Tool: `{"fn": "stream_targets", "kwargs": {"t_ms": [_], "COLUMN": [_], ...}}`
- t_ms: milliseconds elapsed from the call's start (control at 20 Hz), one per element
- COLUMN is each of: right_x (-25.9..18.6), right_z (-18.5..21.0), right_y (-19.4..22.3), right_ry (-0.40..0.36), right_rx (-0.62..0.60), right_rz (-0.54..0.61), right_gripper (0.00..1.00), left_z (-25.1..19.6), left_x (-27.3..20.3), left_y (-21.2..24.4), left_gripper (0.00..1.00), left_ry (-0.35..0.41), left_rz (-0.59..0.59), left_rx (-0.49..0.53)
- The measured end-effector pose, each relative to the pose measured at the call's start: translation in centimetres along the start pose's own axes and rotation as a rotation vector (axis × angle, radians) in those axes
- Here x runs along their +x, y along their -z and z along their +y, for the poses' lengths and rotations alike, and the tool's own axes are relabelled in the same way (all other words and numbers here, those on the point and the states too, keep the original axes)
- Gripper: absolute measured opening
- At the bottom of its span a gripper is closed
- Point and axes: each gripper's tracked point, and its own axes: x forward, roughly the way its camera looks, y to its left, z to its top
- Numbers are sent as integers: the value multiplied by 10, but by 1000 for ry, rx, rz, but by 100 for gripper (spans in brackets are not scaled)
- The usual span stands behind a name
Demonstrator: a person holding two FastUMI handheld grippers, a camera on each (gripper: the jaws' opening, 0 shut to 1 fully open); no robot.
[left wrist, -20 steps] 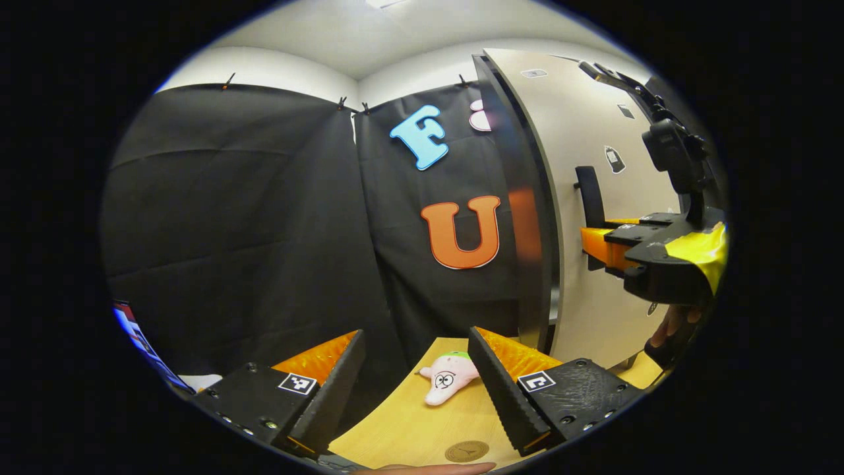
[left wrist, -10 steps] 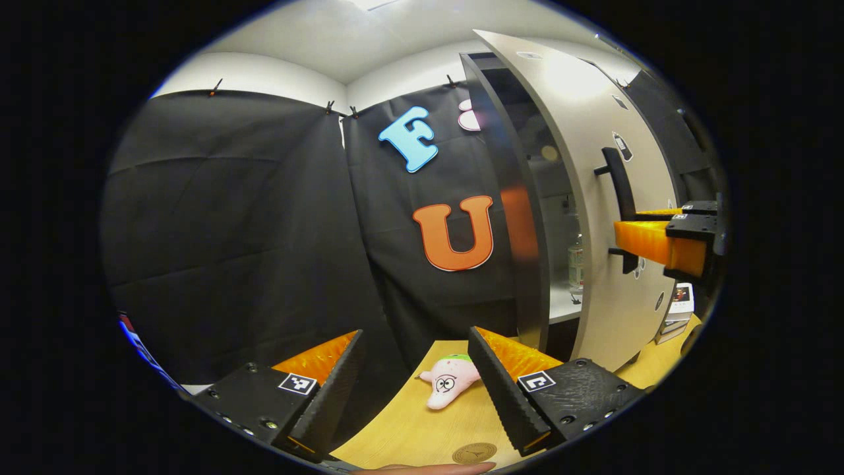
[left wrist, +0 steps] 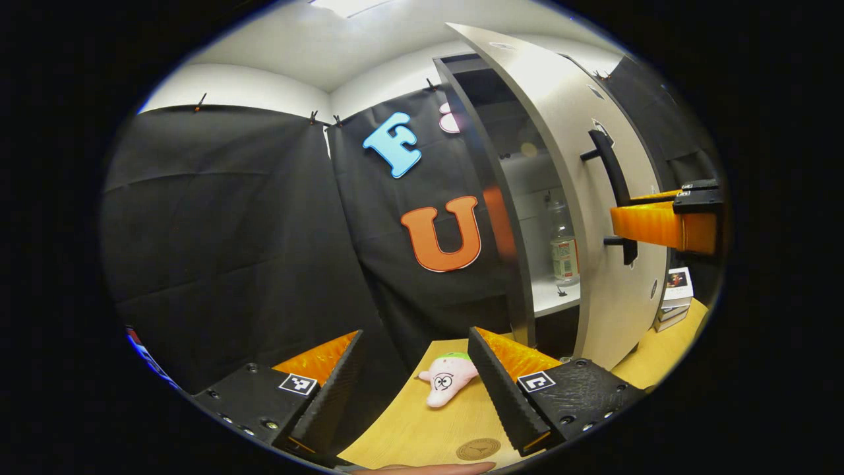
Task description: Open the cabinet door with the right hand, grasp the bottle in the cabinet with the left hand and place it on the coaster, then close the cabinet door with the right hand.
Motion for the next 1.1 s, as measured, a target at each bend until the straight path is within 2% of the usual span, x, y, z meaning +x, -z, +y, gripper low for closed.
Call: {"fn": "stream_targets", "kwargs": {"t_ms": [200, 400, 600, 800, 850, 1100], "right_x": [-11, -31, -55, -80, -71, -96], "right_z": [-1, -8, -16, -25, -33, -46], "right_y": [2, 4, 7, 11, 12, 17], "right_ry": [23, 22, 23, 29, 36, 66], "right_rx": [2, 9, 11, 8, 14, -7], "right_rz": [18, 33, 45, 57, 56, 42], "right_gripper": [16, 16, 16, 16, 15, 14], "left_z": [5, 13, 3, -16, -21, -60], "left_x": [-19, -31, -40, -52, -53, -62], "left_y": [-7, 8, 11, 8, 6, 2], "left_gripper": [94, 94, 94, 94, 94, 94], "left_ry": [-22, -43, -38, 0, 12, 92], "left_rz": [-5, 37, 55, 45, 43, 33], "left_rx": [7, -1, -15, -5, -2, 11]}}
